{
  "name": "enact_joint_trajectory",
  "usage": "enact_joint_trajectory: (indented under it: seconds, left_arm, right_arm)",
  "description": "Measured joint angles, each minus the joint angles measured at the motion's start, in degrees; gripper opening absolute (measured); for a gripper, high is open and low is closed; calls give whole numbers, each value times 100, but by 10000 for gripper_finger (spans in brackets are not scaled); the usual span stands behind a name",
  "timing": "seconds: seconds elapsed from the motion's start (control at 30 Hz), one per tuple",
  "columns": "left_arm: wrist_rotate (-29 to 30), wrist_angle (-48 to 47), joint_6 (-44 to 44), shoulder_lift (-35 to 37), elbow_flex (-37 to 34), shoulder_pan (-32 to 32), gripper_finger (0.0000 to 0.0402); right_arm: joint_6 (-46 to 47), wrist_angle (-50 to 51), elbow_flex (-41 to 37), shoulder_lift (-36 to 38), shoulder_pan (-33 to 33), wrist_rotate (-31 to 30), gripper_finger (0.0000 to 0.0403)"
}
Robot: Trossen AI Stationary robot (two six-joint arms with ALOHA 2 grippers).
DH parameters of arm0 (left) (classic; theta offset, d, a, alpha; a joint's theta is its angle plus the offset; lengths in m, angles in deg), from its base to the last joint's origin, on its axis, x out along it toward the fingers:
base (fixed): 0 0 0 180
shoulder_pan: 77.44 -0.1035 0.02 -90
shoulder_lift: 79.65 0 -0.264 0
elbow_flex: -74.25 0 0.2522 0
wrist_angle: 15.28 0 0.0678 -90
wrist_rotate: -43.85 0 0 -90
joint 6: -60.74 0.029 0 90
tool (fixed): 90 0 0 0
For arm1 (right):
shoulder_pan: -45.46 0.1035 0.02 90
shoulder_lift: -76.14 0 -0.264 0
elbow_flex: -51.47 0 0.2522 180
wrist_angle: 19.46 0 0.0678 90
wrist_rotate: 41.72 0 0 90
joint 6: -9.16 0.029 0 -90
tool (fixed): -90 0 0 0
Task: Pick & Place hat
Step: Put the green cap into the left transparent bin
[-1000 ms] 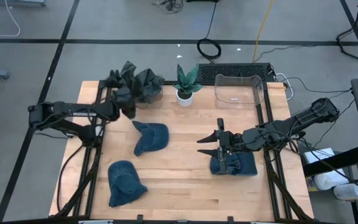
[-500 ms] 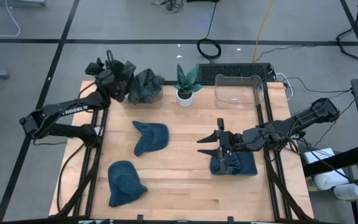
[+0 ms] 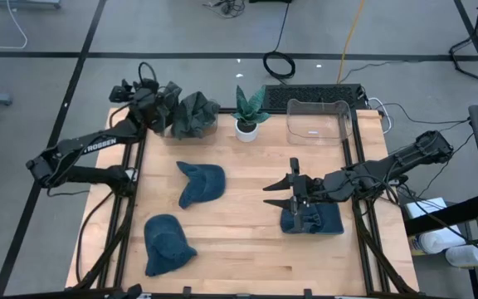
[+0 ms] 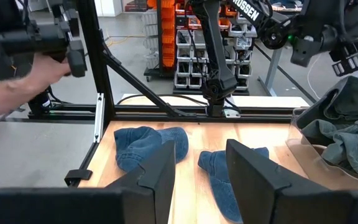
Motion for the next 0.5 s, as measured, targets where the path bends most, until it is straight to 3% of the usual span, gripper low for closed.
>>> enact_joint_trajectory:
  seconds: [0.2,0.5]
  left_arm:
    - [-459,-328,-1271,-141,-212,9,206]
    - [-898,-930,-2629,-661,-238,408,183]
  right_arm:
    - [0,0,0,0,0,-2,130]
    - [0,0,0,0,0,-2,130]
